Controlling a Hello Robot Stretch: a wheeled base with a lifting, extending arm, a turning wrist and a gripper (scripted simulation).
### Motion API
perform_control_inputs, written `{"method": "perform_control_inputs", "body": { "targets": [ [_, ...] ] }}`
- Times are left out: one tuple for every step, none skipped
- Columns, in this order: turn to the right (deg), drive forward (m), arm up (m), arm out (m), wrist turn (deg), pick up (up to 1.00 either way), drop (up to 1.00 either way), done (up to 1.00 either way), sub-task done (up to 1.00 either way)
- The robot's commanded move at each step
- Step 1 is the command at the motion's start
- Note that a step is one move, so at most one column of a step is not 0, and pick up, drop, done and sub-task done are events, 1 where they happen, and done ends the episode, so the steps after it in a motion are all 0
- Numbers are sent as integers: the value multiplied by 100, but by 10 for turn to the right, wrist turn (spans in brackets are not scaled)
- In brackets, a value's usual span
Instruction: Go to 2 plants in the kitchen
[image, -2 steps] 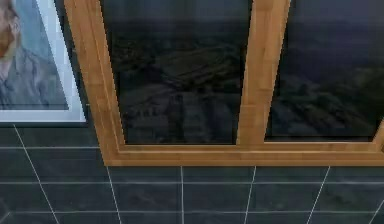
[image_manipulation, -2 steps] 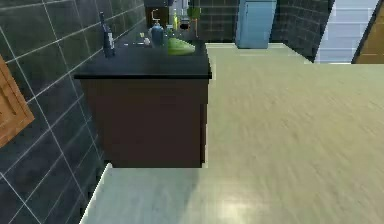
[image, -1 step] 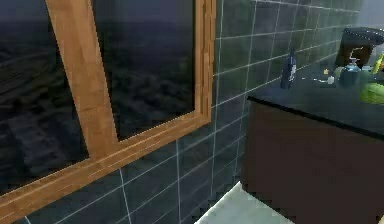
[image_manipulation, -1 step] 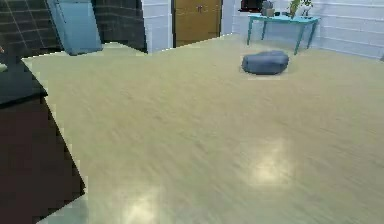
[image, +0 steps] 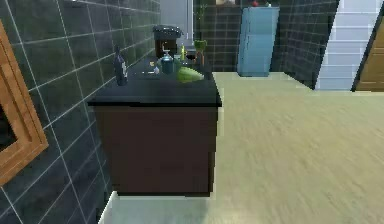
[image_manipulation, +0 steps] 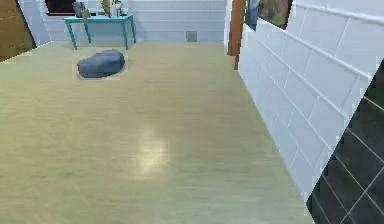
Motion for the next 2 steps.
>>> {"method": "perform_control_inputs", "body": {
  "targets": [
    [360, 0, 0, 0, 0, 0, 0, 0, 0],
    [30, 0, 0, 0, 0, 0, 0, 0, 0]
  ]
}}
